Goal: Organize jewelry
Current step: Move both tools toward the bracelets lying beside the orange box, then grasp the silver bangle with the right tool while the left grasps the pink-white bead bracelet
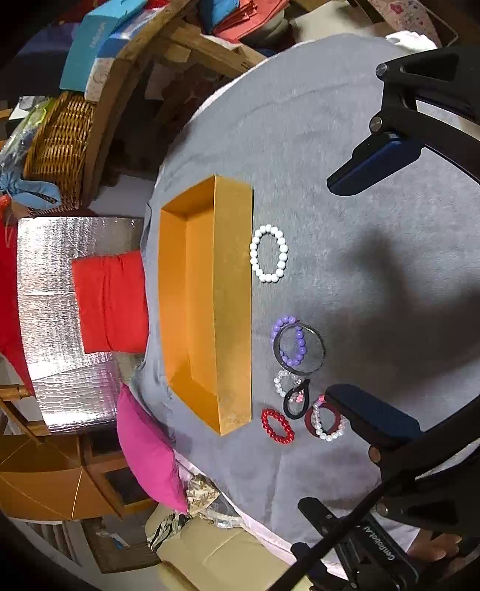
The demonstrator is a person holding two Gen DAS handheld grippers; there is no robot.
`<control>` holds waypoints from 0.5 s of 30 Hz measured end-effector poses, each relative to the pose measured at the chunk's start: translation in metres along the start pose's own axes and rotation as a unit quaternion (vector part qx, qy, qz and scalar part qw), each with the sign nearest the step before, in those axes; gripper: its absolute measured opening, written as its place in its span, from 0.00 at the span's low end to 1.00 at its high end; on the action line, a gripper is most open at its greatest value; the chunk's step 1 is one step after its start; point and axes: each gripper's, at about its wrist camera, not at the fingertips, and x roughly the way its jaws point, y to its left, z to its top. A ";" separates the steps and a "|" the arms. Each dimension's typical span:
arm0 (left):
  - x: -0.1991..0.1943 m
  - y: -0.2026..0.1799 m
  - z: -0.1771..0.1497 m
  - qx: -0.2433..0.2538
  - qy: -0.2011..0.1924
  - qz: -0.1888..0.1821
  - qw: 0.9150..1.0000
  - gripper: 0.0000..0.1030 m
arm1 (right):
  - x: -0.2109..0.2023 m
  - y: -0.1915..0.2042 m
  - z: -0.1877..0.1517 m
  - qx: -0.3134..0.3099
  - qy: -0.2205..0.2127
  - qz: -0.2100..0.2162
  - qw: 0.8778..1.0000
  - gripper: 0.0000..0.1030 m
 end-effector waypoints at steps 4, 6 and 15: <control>0.012 -0.001 0.001 -0.002 0.010 0.001 1.000 0.81 | 0.017 0.003 0.006 -0.002 0.005 0.004 1.000 1.00; 0.016 -0.002 0.001 -0.003 0.015 0.000 1.000 0.81 | 0.024 0.004 0.008 -0.001 0.010 0.007 1.000 1.00; 0.037 0.000 0.003 -0.014 0.036 0.002 0.999 0.81 | 0.081 0.013 0.016 -0.001 0.074 0.035 0.997 0.85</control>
